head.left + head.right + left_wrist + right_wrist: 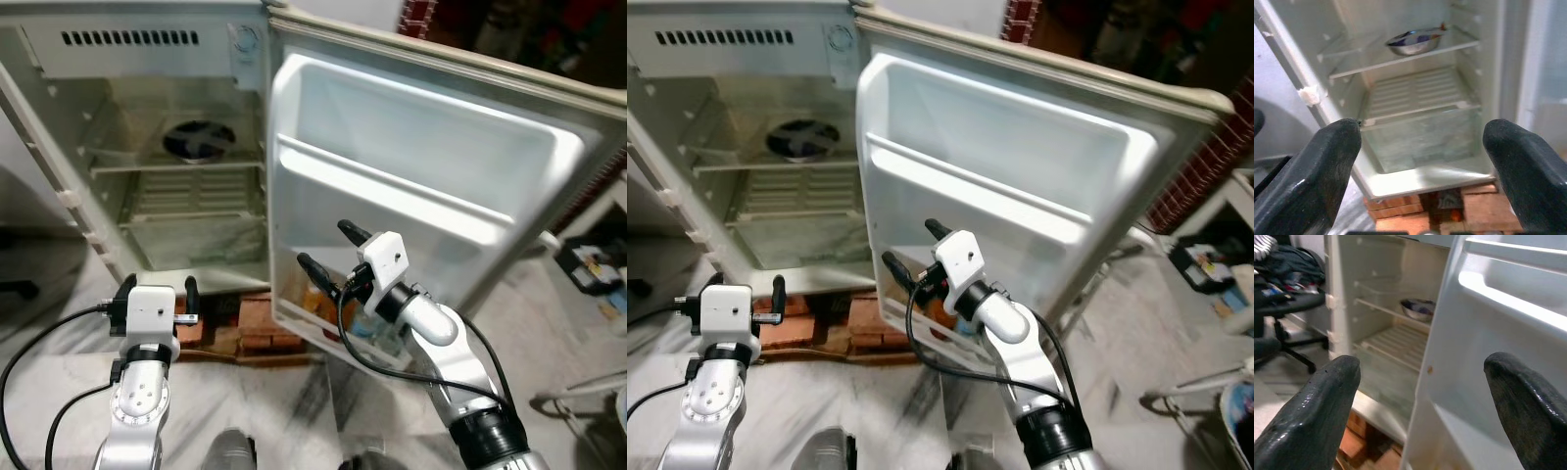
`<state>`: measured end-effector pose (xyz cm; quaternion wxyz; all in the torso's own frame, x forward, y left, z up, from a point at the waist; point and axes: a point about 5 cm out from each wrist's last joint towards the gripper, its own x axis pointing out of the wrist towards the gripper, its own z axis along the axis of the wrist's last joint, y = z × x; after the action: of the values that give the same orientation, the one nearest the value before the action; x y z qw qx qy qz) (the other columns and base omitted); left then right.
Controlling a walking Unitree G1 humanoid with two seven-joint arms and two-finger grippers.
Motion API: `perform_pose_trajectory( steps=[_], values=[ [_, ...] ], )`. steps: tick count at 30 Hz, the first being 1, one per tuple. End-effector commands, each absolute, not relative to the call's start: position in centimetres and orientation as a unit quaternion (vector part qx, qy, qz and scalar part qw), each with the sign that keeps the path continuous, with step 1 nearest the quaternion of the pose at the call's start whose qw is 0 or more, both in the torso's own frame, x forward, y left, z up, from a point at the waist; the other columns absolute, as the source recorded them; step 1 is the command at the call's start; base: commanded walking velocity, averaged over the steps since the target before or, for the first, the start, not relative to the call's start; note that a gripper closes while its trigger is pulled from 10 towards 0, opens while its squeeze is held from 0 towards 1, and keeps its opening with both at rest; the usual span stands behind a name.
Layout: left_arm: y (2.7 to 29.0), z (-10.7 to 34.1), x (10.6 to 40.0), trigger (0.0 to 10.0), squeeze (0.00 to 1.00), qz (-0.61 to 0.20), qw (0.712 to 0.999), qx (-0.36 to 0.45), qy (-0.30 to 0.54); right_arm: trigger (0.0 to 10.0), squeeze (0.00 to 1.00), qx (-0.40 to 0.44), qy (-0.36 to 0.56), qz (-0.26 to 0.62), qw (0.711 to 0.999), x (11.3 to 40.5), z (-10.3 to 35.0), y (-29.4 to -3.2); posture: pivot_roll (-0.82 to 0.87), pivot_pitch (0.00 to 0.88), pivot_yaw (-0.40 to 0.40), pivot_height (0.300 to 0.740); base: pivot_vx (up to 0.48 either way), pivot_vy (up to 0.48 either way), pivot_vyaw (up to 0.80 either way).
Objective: Restocking fridge
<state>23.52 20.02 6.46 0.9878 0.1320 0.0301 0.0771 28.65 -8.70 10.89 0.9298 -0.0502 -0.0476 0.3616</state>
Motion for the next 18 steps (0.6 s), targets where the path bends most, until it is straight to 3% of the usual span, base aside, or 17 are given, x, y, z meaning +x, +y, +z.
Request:
perform_pose_trajectory(
  steps=[1, 9, 18],
  values=[
    [19.9, 6.2, 23.5, 10.0, 0.00, 0.074, 0.987, 0.138, 0.034, 10.0, 0.00, -0.054, -0.058, 0.348, 0.934, 29.1, 11.3, -9.1, 0.05, 0.000, -0.034, 0.735, -0.277, 0.000, 0.00],
    [20.1, 6.1, 23.5, 10.0, 0.00, 0.069, 0.987, 0.138, 0.034, 10.0, 0.00, -0.039, -0.067, 0.245, 0.966, 30.8, 11.8, -11.0, 0.05, 0.000, -0.028, 0.735, -0.100, 0.000, 0.00],
    [20.1, 6.0, 23.3, 10.0, 0.00, 0.051, 0.989, 0.131, 0.037, 10.0, 0.00, -0.050, -0.060, 0.198, 0.977, 31.2, 11.4, -12.0, 0.05, 0.000, -0.022, 0.735, 0.000, 0.000, 0.00]
  ],
)
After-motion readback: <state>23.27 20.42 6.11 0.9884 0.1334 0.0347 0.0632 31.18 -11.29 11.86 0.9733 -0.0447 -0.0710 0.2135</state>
